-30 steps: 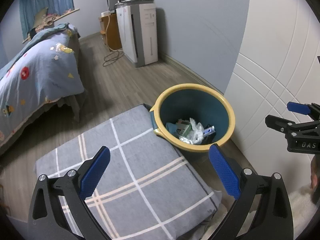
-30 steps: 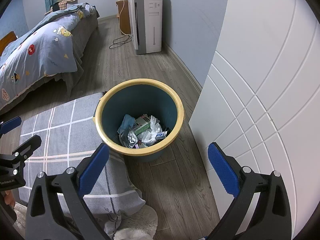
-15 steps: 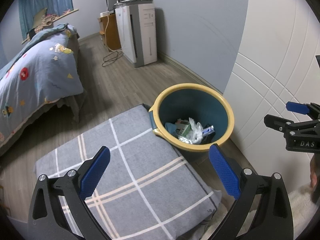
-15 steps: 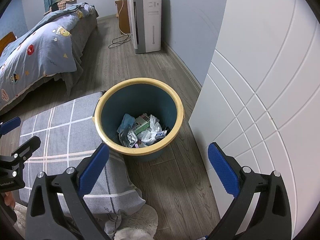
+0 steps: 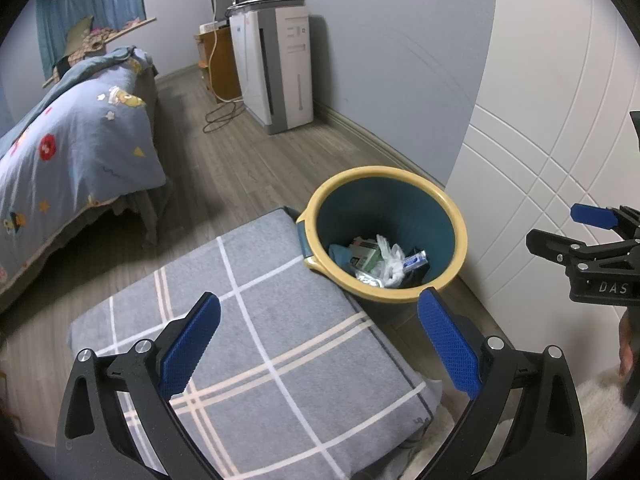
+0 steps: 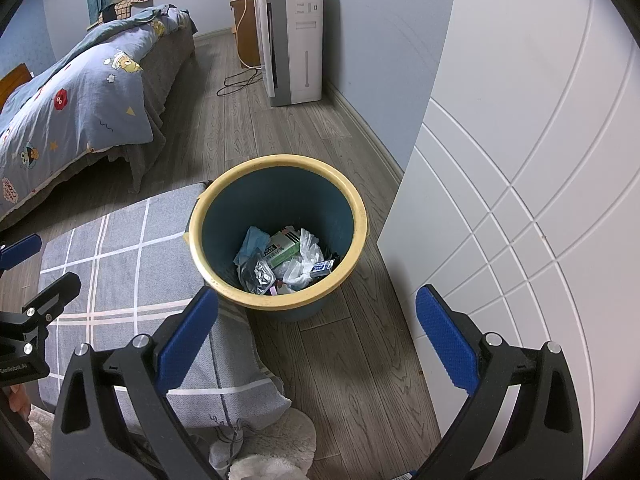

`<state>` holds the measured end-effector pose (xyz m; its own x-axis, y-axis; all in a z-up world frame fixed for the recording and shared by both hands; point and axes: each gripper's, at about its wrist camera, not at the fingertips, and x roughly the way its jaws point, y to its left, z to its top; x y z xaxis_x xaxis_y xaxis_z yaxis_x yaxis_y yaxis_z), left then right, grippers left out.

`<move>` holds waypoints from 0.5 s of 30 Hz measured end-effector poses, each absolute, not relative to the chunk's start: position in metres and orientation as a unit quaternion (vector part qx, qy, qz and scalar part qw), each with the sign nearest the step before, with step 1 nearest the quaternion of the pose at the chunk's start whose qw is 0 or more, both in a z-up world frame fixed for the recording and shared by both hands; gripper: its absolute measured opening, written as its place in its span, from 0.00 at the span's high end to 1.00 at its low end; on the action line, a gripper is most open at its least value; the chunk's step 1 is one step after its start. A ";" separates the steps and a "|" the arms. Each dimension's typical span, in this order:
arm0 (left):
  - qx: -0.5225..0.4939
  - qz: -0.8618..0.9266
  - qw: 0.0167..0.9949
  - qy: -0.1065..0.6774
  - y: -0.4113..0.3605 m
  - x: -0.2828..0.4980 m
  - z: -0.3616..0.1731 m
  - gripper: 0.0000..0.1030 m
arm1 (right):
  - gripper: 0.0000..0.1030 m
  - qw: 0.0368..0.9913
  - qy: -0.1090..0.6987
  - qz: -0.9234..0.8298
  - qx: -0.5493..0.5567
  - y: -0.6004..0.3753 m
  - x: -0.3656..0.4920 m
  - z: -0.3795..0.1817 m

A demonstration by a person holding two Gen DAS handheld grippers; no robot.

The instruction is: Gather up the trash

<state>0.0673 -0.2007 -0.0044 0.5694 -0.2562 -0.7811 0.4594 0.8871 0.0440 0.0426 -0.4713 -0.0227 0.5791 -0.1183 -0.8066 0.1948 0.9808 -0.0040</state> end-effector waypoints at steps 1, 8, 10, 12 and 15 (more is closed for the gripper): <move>0.122 -0.204 0.877 0.417 -0.201 0.067 -0.004 0.05 | 0.05 0.888 0.450 -0.088 0.043 -0.471 0.043 -0.022; 0.121 -0.203 0.878 0.417 -0.201 0.068 -0.004 0.05 | 0.05 0.888 0.450 -0.088 0.042 -0.472 0.043 -0.022; 0.121 -0.203 0.877 0.417 -0.201 0.068 -0.004 0.05 | 0.05 0.888 0.450 -0.088 0.042 -0.472 0.043 -0.022; 0.121 -0.205 0.877 0.418 -0.202 0.068 -0.004 0.05 | 0.05 0.887 0.450 -0.088 0.042 -0.472 0.043 -0.022; 0.120 -0.205 0.877 0.419 -0.201 0.067 -0.004 0.05 | 0.05 0.888 0.450 -0.088 0.042 -0.472 0.043 -0.022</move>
